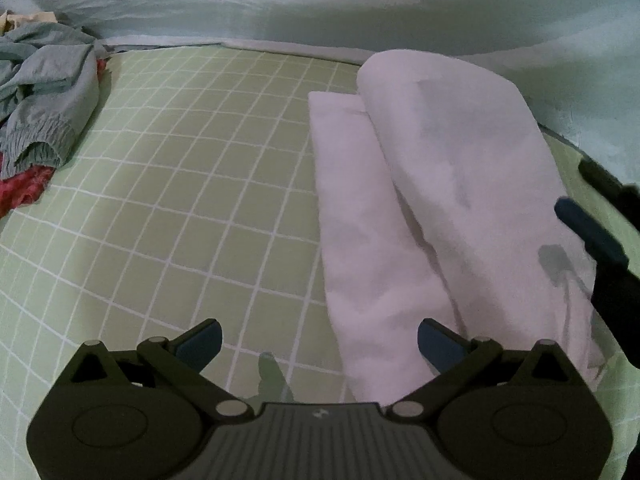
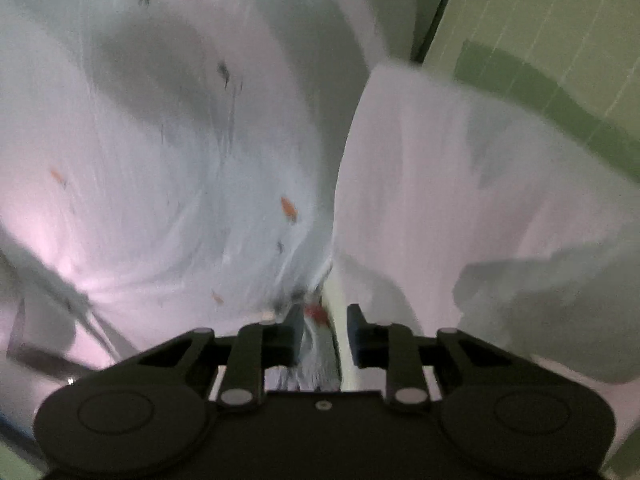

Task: Fold clothes

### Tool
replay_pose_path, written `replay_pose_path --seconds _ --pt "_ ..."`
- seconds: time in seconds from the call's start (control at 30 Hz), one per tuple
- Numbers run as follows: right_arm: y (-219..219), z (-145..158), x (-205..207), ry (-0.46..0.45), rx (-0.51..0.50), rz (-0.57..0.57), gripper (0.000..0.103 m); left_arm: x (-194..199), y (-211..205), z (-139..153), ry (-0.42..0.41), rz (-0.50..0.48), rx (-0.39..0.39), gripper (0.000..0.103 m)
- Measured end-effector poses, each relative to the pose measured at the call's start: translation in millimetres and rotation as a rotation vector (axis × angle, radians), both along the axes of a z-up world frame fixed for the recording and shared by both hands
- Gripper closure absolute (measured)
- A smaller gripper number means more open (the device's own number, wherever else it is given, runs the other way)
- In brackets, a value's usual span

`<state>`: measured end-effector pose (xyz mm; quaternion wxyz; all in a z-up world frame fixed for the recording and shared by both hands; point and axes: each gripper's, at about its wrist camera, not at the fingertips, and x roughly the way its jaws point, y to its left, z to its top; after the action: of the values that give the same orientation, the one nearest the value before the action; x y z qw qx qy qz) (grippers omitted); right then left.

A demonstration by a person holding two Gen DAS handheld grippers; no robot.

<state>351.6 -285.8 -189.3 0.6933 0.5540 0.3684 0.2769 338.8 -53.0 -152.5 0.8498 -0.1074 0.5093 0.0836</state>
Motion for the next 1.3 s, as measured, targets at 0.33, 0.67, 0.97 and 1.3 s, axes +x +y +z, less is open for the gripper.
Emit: replay_pose_path --seconds 0.33,0.67,0.97,1.3 --pt "44.7 -8.1 2.5 0.005 -0.439 0.225 0.093 2.8 3.9 5.0 -0.043 0.051 -0.056 0.008" --pt "48.4 -9.9 2.3 -0.005 -0.435 0.318 0.093 2.9 24.1 20.5 -0.165 0.101 -0.197 0.023" --pt "73.2 6.4 16.0 -0.066 -0.538 0.439 0.092 24.9 17.7 1.9 -0.104 0.073 -0.212 0.028" --pt "-1.7 47.8 24.0 -0.249 -0.842 0.173 0.024 61.6 20.5 -23.3 -0.075 0.025 -0.244 0.01"
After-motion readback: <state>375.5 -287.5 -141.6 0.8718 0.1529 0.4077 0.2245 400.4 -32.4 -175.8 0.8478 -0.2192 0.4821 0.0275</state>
